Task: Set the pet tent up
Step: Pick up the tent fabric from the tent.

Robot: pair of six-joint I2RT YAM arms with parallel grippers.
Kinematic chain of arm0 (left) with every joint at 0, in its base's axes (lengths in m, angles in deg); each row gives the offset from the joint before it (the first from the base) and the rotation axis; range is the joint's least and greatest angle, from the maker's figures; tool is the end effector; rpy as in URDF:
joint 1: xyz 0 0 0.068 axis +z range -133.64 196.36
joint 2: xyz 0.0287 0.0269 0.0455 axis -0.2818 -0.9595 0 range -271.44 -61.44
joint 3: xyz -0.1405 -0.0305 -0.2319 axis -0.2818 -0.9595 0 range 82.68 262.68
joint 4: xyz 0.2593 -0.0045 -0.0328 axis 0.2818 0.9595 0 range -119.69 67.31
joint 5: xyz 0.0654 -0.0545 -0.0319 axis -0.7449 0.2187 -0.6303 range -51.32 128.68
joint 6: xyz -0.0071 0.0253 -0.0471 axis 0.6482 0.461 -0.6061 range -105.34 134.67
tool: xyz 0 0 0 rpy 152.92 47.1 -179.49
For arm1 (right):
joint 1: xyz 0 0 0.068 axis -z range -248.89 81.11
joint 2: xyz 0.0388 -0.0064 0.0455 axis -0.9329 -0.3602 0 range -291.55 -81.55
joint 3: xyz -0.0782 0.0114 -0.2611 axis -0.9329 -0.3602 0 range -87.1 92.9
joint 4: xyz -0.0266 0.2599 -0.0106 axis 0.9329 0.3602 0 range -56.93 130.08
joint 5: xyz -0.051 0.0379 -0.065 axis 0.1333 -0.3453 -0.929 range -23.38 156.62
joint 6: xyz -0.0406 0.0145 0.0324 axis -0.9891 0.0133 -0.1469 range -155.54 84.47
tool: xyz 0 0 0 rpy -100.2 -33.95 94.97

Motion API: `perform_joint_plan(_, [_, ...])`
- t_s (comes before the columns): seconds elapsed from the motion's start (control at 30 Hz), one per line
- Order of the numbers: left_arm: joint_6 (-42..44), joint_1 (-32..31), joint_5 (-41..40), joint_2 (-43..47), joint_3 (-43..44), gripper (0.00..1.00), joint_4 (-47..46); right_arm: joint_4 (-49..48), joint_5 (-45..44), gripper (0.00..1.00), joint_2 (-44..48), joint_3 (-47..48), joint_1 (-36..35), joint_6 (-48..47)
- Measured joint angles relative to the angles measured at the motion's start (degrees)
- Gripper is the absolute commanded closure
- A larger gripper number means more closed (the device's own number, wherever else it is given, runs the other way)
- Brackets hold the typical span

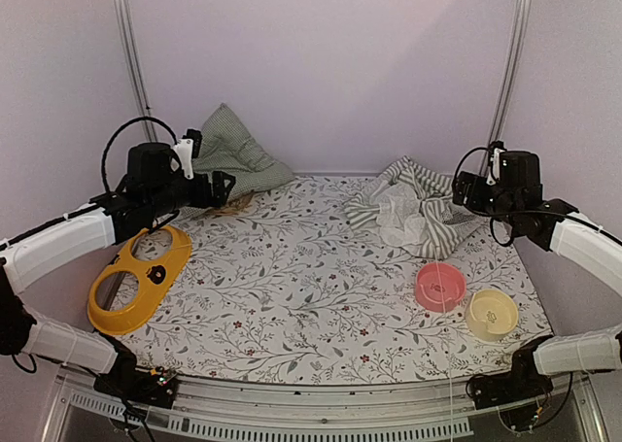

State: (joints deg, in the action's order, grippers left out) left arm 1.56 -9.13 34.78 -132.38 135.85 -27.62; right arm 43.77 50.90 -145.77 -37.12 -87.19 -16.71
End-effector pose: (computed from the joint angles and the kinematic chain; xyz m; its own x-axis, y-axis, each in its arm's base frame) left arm 0.2613 -0.1220 0.3083 -0.3826 -0.0681 -0.9214 0.2926 0.9370 -0.1907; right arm 0.2457 0.0711 0.3034 -0.4011 0.1945 -0.8951 0.0638 0.9808 0.1845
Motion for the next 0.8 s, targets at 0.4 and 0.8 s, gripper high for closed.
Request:
perform_joint_plan(0.4, [0.07,0.0,1.05,-0.28,0.02,0.01,-0.02,3.04,3.69,0.01,-0.04,0.22,0.0,-2.97])
perform_joint_plan(0.8, [-0.85,-0.17,6.88,-3.5,2.4,0.01,-0.33,12.79,12.07,0.01,-6.54,1.62,-2.01,-1.44])
